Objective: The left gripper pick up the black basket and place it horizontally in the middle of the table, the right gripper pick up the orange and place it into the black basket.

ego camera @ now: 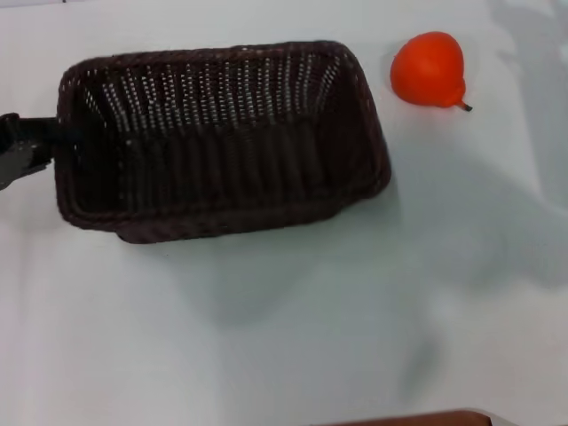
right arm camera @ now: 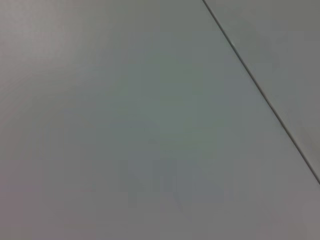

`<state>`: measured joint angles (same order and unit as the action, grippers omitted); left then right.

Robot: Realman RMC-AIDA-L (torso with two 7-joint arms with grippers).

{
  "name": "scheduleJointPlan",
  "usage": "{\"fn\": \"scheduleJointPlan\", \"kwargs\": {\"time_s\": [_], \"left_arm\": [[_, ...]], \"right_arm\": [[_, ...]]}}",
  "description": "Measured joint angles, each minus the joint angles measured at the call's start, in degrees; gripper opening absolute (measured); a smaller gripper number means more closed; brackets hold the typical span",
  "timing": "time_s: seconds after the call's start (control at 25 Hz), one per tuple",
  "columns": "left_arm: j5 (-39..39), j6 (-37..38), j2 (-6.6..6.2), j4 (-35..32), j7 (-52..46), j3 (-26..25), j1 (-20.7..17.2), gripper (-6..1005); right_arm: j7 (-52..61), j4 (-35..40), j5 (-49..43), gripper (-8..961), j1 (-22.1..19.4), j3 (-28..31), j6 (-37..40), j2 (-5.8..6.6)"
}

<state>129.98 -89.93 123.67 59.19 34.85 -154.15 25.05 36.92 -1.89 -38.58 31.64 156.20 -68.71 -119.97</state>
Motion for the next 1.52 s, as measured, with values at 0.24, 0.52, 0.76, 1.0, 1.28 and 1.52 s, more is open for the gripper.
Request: {"fn": "scheduleJointPlan", "kwargs": {"time_s": [0.24, 0.52, 0.76, 1.0, 1.28, 1.52], "left_arm": [[-1.01, 0.48, -0.19, -0.06, 0.07, -0.01, -0.90, 297], [-3.37, 2.31, -2.43, -0.14, 5.04, -1.74, -1.59, 531], [-12.02, 2.39, -3.02, -0.60, 22.95, -8.77, -2.54, 574], [-27.36, 2.71, -0.27, -4.59, 42.31, -9.50, -4.76, 583], [-32.80, 2.91, -1.13, -11.44, 47.69, -9.45, -4.65, 753], [-33.45, 2.72, -1.26, -11.96, 48.01, -9.54, -4.68, 887]], "right_arm": [[0.00, -0.28, -0.08, 900, 0.05, -0.32, 0.01, 0.00], [2.57, -2.07, -3.13, 885, 0.40, -3.80, 0.62, 0.35], [20.88, -13.92, -16.80, 871, -0.96, -15.95, 3.36, 3.34], [50.97, -28.54, -43.48, 858, -0.55, -25.85, 3.70, 11.26], [81.67, -50.76, -78.99, 842, 2.19, -26.96, -5.69, 14.02], [89.53, -54.58, -98.78, 829, 8.99, -26.91, -16.58, 14.11]]}}
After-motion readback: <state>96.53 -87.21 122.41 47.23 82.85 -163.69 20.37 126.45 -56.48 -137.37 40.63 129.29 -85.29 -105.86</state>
